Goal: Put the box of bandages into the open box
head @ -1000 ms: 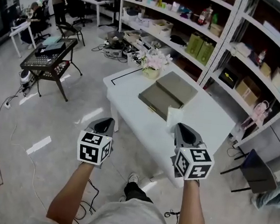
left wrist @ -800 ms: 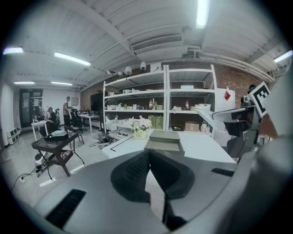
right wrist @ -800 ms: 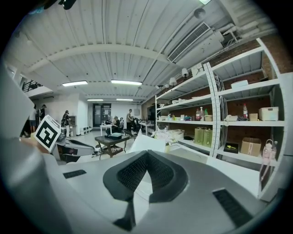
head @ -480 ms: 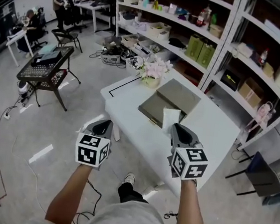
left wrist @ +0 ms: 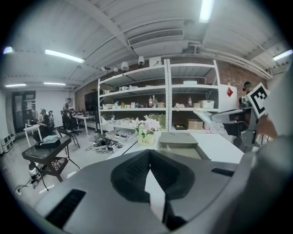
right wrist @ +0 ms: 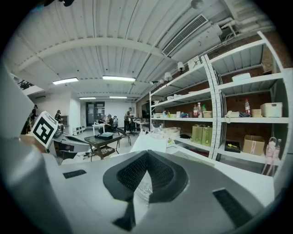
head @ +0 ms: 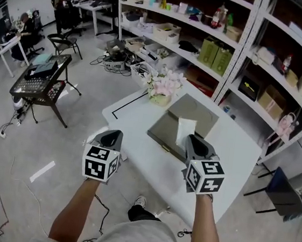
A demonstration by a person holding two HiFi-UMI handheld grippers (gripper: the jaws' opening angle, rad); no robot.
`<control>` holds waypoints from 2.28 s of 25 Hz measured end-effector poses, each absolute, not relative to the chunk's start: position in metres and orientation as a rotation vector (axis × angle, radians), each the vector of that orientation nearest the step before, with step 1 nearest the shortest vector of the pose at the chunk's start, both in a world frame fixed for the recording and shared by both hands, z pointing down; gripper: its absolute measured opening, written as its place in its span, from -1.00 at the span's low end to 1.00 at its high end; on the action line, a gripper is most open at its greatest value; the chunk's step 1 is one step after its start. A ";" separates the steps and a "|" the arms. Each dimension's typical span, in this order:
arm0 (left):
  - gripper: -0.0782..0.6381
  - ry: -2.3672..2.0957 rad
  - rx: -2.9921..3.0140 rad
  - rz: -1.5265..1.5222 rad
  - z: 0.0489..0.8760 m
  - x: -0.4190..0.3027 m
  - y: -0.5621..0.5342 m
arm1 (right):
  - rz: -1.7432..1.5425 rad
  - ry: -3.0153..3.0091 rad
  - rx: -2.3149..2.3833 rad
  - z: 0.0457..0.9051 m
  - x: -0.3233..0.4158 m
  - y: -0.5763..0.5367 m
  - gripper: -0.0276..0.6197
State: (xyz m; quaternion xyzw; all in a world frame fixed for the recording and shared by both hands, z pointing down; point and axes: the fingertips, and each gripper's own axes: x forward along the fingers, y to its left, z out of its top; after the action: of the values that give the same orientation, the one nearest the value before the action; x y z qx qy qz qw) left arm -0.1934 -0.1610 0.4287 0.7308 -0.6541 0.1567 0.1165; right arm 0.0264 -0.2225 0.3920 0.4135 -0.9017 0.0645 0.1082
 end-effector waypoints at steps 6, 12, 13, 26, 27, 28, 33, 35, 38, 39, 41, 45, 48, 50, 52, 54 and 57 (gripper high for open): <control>-0.77 -1.865 2.162 0.468 0.435 -0.202 -0.208 | 0.194 -2.618 1.223 0.397 0.011 -0.262 -0.90; -0.77 -1.820 2.197 0.493 0.437 -0.201 -0.248 | 0.220 -2.596 1.234 0.405 0.004 -0.294 -0.90; -0.77 -1.813 2.202 0.496 0.438 -0.201 -0.253 | 0.225 -2.591 1.237 0.407 0.004 -0.299 -0.90; -0.77 -1.734 2.215 0.537 0.462 -0.197 -0.308 | 0.303 -2.472 1.237 0.458 0.009 -0.342 -0.90; -0.77 -1.726 2.214 0.539 0.465 -0.197 -0.310 | 0.307 -2.459 1.230 0.464 0.009 -0.343 -0.90; -0.77 -1.717 2.215 0.541 0.467 -0.195 -0.313 | 0.313 -2.447 1.224 0.469 0.009 -0.344 -0.90; -0.77 -1.670 2.229 0.556 0.477 -0.186 -0.322 | 0.328 -2.389 1.201 0.492 0.013 -0.347 -0.90; -0.77 -1.655 2.235 0.565 0.480 -0.184 -0.325 | 0.324 -2.364 1.192 0.500 0.013 -0.348 -0.90; -0.77 -1.631 2.246 0.573 0.484 -0.184 -0.330 | 0.331 -2.337 1.182 0.513 0.010 -0.349 -0.90; -0.77 -1.623 2.249 0.573 0.485 -0.185 -0.332 | 0.337 -2.331 1.181 0.517 0.009 -0.349 -0.90; -0.77 -1.607 2.259 0.573 0.487 -0.186 -0.336 | 0.351 -2.319 1.183 0.524 0.007 -0.349 -0.90; -0.77 -1.573 2.280 0.578 0.489 -0.190 -0.345 | 0.383 -2.284 1.187 0.536 0.004 -0.349 -0.90; -0.77 -1.540 2.302 0.589 0.491 -0.189 -0.350 | 0.407 -2.251 1.197 0.546 0.003 -0.349 -0.90; -0.77 -1.518 2.317 0.598 0.492 -0.189 -0.354 | 0.416 -2.229 1.205 0.553 0.003 -0.349 -0.90; -0.77 -1.499 2.330 0.605 0.492 -0.190 -0.356 | 0.422 -2.209 1.206 0.559 0.002 -0.348 -0.90; -0.77 -1.480 2.344 0.614 0.492 -0.190 -0.358 | 0.434 -2.191 1.210 0.564 0.002 -0.347 -0.90; -0.77 -1.454 2.359 0.631 0.492 -0.190 -0.357 | 0.455 -2.166 1.216 0.571 0.001 -0.344 -0.90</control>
State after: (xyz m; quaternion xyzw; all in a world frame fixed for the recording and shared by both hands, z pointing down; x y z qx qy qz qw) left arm -0.1905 -0.3569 0.4920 0.8209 -0.5058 0.2194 0.1493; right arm 0.0007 -0.3444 0.5709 0.4589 -0.8172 0.1718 0.3034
